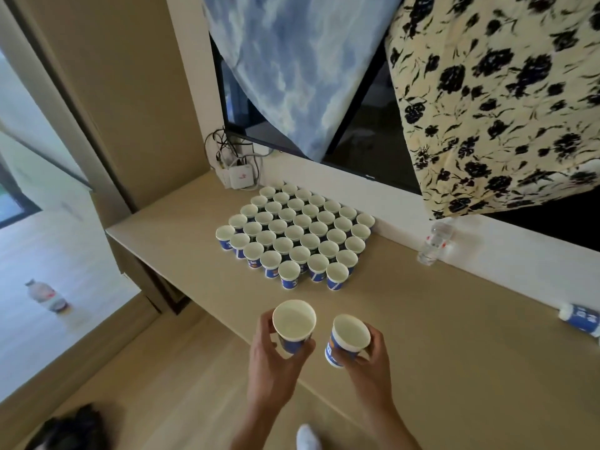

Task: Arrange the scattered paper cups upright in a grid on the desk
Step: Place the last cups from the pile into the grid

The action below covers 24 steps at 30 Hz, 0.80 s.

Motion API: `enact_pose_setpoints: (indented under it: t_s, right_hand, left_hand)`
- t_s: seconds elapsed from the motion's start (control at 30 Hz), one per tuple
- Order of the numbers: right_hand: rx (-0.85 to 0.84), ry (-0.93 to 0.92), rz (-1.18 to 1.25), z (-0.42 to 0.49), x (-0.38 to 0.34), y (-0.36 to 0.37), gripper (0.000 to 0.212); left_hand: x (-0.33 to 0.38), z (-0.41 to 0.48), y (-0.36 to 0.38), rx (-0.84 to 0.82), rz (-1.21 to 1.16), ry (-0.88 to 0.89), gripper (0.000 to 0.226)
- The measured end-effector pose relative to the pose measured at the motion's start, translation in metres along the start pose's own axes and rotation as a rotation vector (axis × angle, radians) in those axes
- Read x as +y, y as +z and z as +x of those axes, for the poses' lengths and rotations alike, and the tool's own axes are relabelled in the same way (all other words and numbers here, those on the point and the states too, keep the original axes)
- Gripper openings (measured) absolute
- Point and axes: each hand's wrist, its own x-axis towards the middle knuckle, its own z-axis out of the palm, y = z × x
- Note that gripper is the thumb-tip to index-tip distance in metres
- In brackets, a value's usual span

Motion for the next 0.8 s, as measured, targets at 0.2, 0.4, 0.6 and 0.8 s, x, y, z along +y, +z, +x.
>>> enact_pose_setpoints:
  t_s: [0.2,0.4,0.6,0.8]
  right_hand:
    - [0.078,0.033,0.027,0.052,0.017,0.05,0.065]
    - [0.174,0.082,0.037,0.104,0.045,0.105,0.06]
    - [0.234,0.136,0.043,0.142,0.061,0.144,0.06]
    - [0.399,0.143,0.052,0.164,0.072,0.161,0.075]
  left_hand:
    - [-0.018,0.066,-0.01,-0.093,0.023,0.027,0.055]
    - [-0.033,0.145,-0.027,-0.188,0.101,0.032,0.057]
    - [-0.045,0.211,-0.03,-0.257,0.108,0.049,0.06]
    - [-0.063,0.254,-0.023,-0.423,0.121,0.101,0.057]
